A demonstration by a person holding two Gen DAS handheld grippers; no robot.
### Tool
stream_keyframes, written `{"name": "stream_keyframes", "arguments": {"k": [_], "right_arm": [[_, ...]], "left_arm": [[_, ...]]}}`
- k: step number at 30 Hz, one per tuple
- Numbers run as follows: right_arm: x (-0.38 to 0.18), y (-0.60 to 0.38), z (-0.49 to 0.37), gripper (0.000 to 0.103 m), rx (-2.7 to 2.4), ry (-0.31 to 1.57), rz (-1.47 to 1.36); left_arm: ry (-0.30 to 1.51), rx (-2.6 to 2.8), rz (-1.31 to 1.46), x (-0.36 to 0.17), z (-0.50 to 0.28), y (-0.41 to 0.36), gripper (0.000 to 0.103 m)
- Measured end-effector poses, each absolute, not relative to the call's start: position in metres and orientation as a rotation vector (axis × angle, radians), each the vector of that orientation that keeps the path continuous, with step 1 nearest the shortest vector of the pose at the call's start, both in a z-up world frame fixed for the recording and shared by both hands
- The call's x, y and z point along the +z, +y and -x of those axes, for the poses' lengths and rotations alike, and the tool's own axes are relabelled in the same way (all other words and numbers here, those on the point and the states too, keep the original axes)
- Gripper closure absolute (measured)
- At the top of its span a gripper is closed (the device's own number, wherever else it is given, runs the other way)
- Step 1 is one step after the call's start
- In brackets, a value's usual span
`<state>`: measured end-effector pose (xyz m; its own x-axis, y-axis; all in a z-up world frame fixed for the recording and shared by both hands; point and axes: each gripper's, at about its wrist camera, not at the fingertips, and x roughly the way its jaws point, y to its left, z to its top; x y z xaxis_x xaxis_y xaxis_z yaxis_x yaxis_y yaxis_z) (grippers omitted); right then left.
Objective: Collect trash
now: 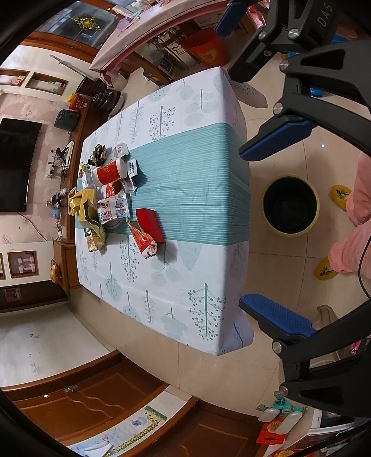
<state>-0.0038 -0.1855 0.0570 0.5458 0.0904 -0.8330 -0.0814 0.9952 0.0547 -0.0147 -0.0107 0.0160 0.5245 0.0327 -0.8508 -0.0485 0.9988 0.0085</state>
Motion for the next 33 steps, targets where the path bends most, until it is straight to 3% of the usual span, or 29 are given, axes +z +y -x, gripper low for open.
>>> {"name": "stream_keyframes", "arguments": {"k": [18, 33], "right_arm": [[0.066, -0.178, -0.007, 0.002, 0.136, 0.970, -0.055], [0.052, -0.155, -0.096, 0.008, -0.069, 0.996, -0.216]], "left_arm": [[1.005, 0.061, -0.041, 0.035, 0.003, -0.002, 0.010], [1.146, -0.153, -0.100, 0.008, -0.141, 0.044, 0.010]]}}
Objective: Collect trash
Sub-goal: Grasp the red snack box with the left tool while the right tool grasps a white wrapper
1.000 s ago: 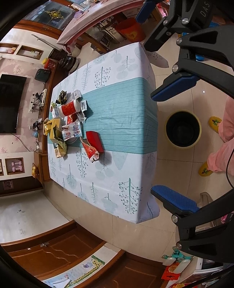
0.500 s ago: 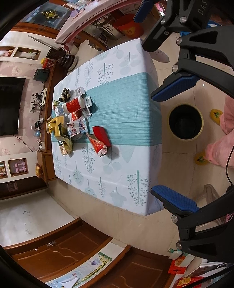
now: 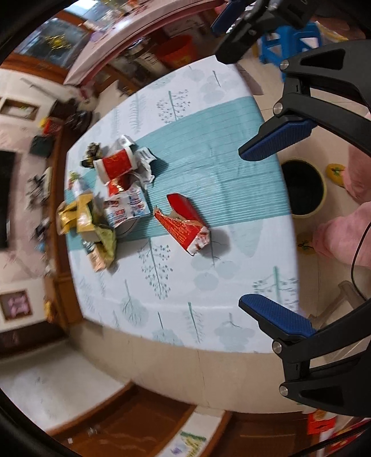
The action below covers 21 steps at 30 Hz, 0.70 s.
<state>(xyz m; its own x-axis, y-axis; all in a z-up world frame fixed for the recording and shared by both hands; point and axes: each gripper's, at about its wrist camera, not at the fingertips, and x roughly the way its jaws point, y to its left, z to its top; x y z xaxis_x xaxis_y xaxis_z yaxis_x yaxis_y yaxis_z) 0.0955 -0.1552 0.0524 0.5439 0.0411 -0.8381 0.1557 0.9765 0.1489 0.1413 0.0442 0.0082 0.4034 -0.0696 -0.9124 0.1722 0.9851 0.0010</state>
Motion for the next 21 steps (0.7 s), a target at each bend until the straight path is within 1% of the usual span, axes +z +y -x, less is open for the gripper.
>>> {"name": "stream_keyframes", "arguments": {"k": [7, 13, 15, 17, 18, 20, 21], "right_arm": [[0.021, -0.151, -0.134, 0.013, -0.201, 1.057, -0.324], [-0.005, -0.157, -0.147, 0.015, -0.304, 1.099, -0.400], [-0.013, -0.159, -0.151, 0.015, -0.329, 1.111, -0.420], [-0.018, -0.160, -0.155, 0.017, -0.344, 1.116, -0.436], [-0.020, -0.160, -0.158, 0.018, -0.349, 1.118, -0.443], [-0.023, -0.160, -0.164, 0.019, -0.354, 1.119, -0.461], [-0.025, -0.160, -0.167, 0.019, -0.354, 1.117, -0.471]], "left_arm": [[1.266, -0.283, -0.230, -0.047, -0.221, 0.041, 0.011], [1.333, -0.367, -0.349, -0.098, -0.262, 0.013, 0.011], [1.362, -0.383, -0.364, -0.114, -0.271, 0.007, 0.014], [1.395, -0.393, -0.368, -0.129, -0.279, 0.003, 0.028], [1.407, -0.397, -0.366, -0.133, -0.282, 0.003, 0.030], [1.428, -0.406, -0.354, -0.141, -0.286, 0.003, 0.042], [1.423, -0.407, -0.351, -0.142, -0.288, 0.003, 0.043]]}}
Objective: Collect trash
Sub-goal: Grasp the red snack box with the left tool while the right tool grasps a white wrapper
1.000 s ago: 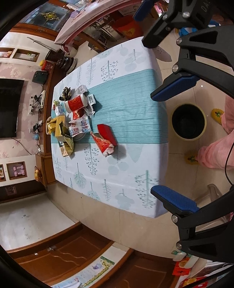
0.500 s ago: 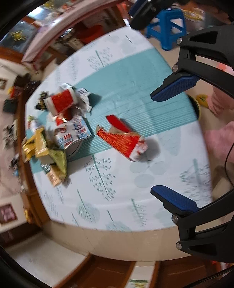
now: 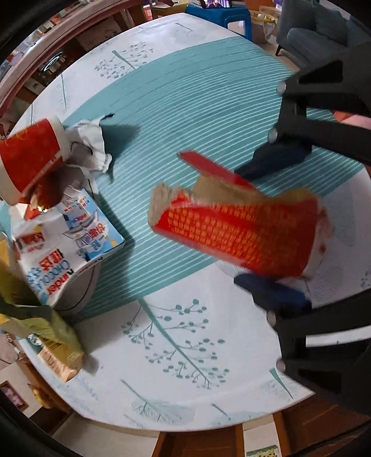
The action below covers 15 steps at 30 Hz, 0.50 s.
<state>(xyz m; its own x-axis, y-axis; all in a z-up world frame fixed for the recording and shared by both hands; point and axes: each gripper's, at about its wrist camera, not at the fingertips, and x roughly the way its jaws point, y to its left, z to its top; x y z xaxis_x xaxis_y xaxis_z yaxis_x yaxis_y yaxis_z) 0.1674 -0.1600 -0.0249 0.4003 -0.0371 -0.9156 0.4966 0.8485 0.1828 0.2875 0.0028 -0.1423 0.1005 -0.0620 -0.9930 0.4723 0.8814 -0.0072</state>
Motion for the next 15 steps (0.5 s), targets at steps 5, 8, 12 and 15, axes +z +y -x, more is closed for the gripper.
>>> {"name": "stream_keyframes", "arguments": {"k": [5, 8, 12, 15], "right_arm": [[-0.033, -0.161, -0.190, 0.019, -0.334, 1.108, -0.524], [-0.040, -0.163, -0.208, 0.022, -0.321, 1.112, -0.551], [-0.055, -0.165, -0.239, 0.031, -0.302, 1.124, -0.608], [-0.066, -0.167, -0.260, 0.036, -0.295, 1.130, -0.652]], "left_arm": [[1.384, -0.443, -0.345, -0.139, -0.290, 0.004, 0.053], [1.367, -0.450, -0.306, -0.130, -0.295, 0.014, 0.058], [1.366, -0.454, -0.245, -0.118, -0.312, 0.033, 0.065], [1.360, -0.449, -0.223, -0.108, -0.320, 0.049, 0.067]]}}
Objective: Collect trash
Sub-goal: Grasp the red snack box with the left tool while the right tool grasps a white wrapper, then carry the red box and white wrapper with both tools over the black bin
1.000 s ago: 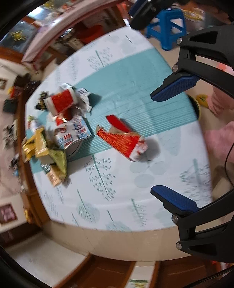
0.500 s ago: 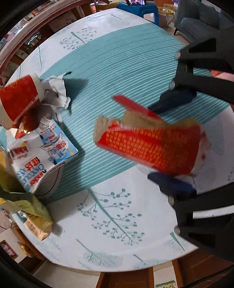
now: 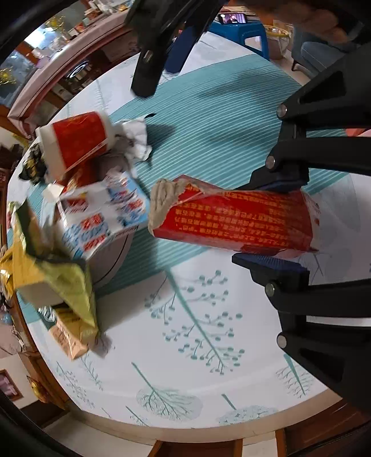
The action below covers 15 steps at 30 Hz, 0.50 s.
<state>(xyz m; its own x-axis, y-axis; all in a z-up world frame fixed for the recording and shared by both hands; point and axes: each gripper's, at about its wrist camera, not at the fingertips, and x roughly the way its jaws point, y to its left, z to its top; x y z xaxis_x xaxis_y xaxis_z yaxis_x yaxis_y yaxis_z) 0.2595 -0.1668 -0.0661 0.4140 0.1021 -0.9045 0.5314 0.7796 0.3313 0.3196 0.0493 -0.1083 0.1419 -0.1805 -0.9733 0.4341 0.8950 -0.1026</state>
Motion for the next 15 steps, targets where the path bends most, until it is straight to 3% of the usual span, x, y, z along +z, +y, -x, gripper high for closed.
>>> {"name": "stream_keyframes", "arguments": {"k": [5, 7, 8, 15], "right_arm": [[-0.086, -0.168, -0.292, 0.046, -0.312, 1.153, -0.674], [-0.096, -0.168, -0.303, 0.078, -0.317, 1.190, -0.678], [-0.100, -0.167, -0.306, 0.084, -0.319, 1.211, -0.683], [-0.083, -0.166, -0.285, 0.089, -0.315, 1.179, -0.694]], "left_arm": [[1.358, -0.437, -0.186, -0.098, -0.321, 0.068, 0.067], [1.358, -0.430, -0.179, -0.094, -0.324, 0.075, 0.067], [1.356, -0.429, -0.178, -0.093, -0.324, 0.078, 0.067], [1.332, -0.444, -0.175, -0.078, -0.315, 0.089, 0.067]]}}
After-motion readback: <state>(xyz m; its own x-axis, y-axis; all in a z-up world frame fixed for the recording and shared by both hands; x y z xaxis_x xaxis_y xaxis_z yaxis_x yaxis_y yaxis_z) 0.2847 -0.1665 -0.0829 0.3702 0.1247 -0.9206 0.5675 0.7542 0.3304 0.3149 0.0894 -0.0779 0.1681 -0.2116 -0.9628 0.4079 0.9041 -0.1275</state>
